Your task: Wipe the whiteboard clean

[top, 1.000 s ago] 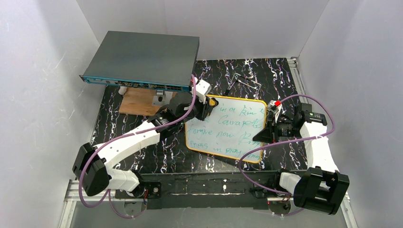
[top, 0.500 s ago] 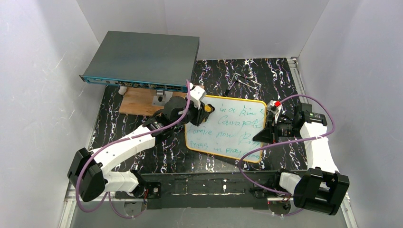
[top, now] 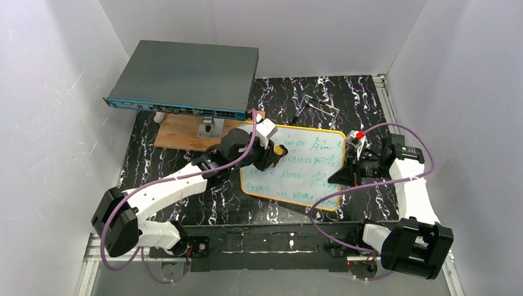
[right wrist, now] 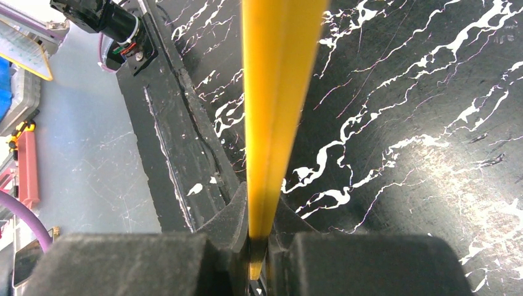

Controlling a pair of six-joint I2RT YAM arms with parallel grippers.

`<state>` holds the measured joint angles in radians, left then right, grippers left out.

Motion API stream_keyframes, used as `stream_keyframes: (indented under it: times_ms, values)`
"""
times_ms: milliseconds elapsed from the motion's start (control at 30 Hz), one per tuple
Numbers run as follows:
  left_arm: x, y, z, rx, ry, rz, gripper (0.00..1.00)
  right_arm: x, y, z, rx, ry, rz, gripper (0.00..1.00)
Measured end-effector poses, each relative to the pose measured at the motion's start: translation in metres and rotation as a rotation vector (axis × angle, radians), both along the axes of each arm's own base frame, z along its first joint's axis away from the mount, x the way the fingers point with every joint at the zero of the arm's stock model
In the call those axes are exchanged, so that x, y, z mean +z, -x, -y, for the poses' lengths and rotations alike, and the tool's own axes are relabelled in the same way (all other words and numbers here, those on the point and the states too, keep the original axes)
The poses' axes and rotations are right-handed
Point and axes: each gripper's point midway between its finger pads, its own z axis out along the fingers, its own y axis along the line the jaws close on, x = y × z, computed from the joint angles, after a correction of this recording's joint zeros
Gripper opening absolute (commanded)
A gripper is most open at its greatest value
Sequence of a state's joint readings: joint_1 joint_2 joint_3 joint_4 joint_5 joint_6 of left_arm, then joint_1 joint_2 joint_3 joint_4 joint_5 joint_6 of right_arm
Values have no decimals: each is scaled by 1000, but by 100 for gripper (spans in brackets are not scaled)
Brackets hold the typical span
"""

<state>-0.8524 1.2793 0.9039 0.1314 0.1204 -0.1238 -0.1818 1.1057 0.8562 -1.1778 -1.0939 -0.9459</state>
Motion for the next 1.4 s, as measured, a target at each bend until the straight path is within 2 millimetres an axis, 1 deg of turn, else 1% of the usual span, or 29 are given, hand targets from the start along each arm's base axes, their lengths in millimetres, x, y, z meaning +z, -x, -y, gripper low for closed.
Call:
stream_keyframes:
  times_ms: [200,400,533,833,1133,1267,1400]
  values:
    - [2,-2,3,-6,-12,2,0,0,0,0,-1,0,-1,1]
    - [20,-11,13,-22,-8,38,0,0,0,0,-2,0,-5,1]
    - [25,-14,17,-26,-13,43,0,0,0,0,-3,-1,-8,1]
    - [29,-16,14,-8,-38,49,0,0,0,0,-3,0,-6,1]
    - [56,-29,9,54,-43,94,0,0,0,0,3,3,9,1]
    - [51,-32,12,48,-59,87,0,0,1,0,-1,1,0,1]
    - [49,-29,15,25,-60,79,0,0,1,0,-4,1,-6,1]
